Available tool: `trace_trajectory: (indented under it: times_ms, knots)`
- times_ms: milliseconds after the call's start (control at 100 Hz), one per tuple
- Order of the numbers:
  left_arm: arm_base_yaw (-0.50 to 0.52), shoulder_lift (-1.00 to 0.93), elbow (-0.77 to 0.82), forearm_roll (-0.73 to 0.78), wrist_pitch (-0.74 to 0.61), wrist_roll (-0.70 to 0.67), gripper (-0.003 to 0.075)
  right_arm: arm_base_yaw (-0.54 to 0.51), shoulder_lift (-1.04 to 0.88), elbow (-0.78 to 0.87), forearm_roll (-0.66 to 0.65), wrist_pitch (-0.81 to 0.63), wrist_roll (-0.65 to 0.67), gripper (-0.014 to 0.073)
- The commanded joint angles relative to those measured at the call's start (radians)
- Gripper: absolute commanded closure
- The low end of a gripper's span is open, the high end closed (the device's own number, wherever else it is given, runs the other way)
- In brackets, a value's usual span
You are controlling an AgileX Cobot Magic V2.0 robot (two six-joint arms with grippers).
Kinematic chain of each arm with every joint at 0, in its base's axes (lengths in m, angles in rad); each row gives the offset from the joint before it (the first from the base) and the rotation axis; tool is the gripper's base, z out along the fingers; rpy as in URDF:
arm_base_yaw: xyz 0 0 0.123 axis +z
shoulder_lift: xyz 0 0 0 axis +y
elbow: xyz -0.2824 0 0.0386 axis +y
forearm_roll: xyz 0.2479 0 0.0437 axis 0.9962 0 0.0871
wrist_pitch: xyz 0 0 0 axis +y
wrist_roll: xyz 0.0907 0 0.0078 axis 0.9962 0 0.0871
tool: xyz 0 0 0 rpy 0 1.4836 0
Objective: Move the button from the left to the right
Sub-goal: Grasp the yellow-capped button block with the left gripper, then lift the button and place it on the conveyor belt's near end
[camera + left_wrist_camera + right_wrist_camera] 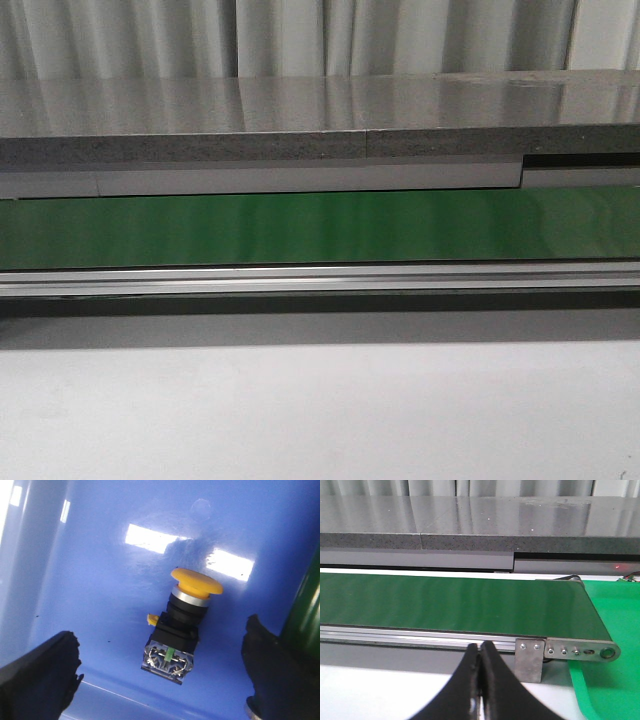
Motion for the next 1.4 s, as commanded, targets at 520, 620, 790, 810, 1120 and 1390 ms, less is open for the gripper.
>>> trace_trajectory:
  times_ms: [520, 620, 790, 810, 1120, 1390]
  knots:
    - [0.007, 0.088, -0.027, 0.005, -0.023, -0.001, 0.0082, -0.006, -0.018, -0.014, -0.012, -0.079, -0.004, 0.0660]
    - [0.007, 0.104, -0.027, 0.005, -0.025, -0.001, 0.0082, -0.006, -0.018, -0.014, -0.012, -0.079, -0.004, 0.0660]
    - [0.007, 0.135, -0.027, 0.003, -0.023, -0.001, 0.0082, -0.006, -0.018, -0.014, -0.012, -0.079, -0.004, 0.0660]
    - [0.007, 0.137, -0.027, 0.003, -0.023, -0.001, 0.0082, -0.006, -0.018, -0.014, -0.012, -0.079, -0.004, 0.0660]
    - [0.007, 0.141, -0.027, 0.003, -0.023, -0.001, 0.0330, -0.006, -0.018, -0.014, -0.012, -0.079, -0.004, 0.0660]
    - [0.007, 0.134, -0.027, 0.003, -0.021, -0.001, 0.0601, -0.006, -0.018, -0.014, -0.012, -0.079, -0.004, 0.0660]
